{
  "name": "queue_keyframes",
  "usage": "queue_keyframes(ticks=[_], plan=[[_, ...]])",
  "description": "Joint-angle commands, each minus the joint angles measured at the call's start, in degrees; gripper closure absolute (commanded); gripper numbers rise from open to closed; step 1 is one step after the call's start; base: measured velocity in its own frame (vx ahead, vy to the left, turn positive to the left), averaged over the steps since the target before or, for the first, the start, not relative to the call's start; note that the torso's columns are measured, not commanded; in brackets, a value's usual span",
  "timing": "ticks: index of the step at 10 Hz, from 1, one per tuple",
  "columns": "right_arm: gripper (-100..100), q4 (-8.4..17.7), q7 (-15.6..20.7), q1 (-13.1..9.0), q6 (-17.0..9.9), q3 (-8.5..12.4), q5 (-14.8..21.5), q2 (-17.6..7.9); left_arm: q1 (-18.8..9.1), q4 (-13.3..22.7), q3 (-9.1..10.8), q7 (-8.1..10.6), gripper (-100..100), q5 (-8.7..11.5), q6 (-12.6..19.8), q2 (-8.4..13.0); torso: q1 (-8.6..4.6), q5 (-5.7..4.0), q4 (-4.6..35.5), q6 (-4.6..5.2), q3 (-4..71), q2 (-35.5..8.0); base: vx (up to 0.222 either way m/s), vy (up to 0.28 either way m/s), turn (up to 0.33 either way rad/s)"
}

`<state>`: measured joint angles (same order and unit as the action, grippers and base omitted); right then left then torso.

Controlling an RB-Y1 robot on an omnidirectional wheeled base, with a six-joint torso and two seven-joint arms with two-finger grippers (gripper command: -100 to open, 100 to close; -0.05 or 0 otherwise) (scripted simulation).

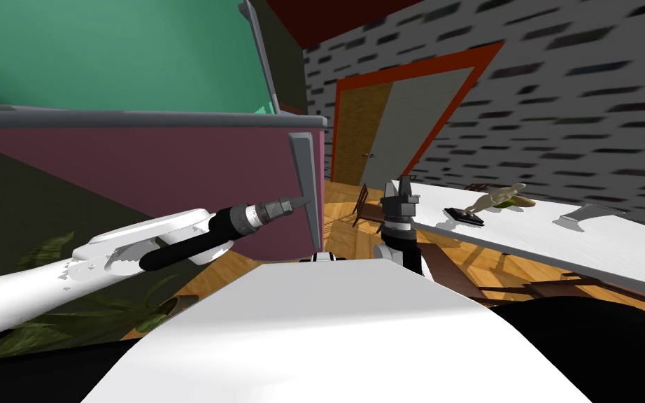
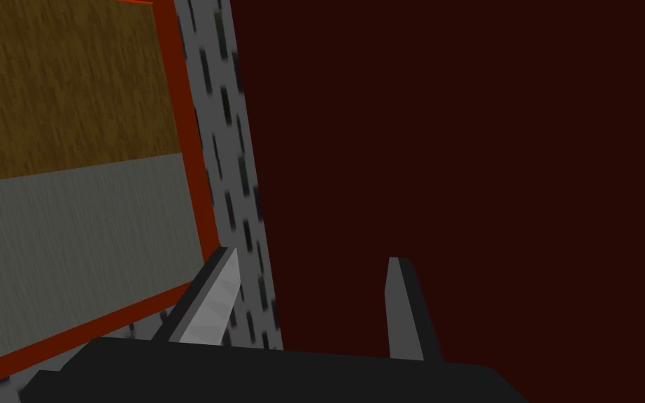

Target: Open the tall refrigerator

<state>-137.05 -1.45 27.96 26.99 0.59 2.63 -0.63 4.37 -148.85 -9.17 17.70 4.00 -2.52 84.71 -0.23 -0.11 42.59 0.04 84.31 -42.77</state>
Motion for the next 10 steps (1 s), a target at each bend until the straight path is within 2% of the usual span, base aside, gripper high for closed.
queue_keyframes(ticks=[1, 2, 3, 4, 5, 10], plan=[[0, 0.00, 0.00, 0.00, 0.00, 0.00, 0.00, 0.00, -2.61, -0.60, 0.56, 1.86, -100, 1.35, -0.02, 1.20, -0.03, 0.00, -0.01, 0.03, -0.02, 0.00, 0.014, 0.005, 0.033], [0, 0.00, 0.00, 0.00, 0.00, 0.00, 0.00, 0.00, -3.90, -0.85, 2.00, 3.54, -100, 2.74, -0.03, 2.64, -0.04, -0.01, -0.02, 0.03, -0.01, 0.01, 0.012, 0.012, 0.065], [0, 0.00, 0.00, 0.00, 0.00, 0.00, 0.00, 0.00, -4.55, -0.97, 2.72, 4.37, -100, 3.43, -0.03, 3.36, 0.00, 0.00, -0.05, 0.01, 0.00, 0.04, 0.006, 0.010, 0.079], [0, 0.00, 0.00, 0.00, 0.00, 0.00, 0.00, 0.00, -3.04, -0.69, 3.12, 3.71, -100, 3.04, 0.22, 3.05, 0.05, 0.03, -0.09, -0.02, 0.03, 0.10, -0.002, -0.001, 0.018], [0, 0.00, 0.00, -0.01, 0.00, 0.00, 0.00, 0.00, -3.00, -0.65, 3.35, 3.97, 0, 3.14, 0.33, 3.16, 0.09, 0.06, -0.15, -0.02, 0.06, 0.17, 0.000, 0.000, 0.000], [0, 0.00, 0.00, -0.01, 0.00, 0.00, 0.00, 0.00, -2.89, -0.31, 3.25, 3.92, 0, 3.12, 0.62, 3.20, 0.24, 0.11, -0.23, -0.06, 0.16, 0.34, 0.000, 0.000, 0.000]])
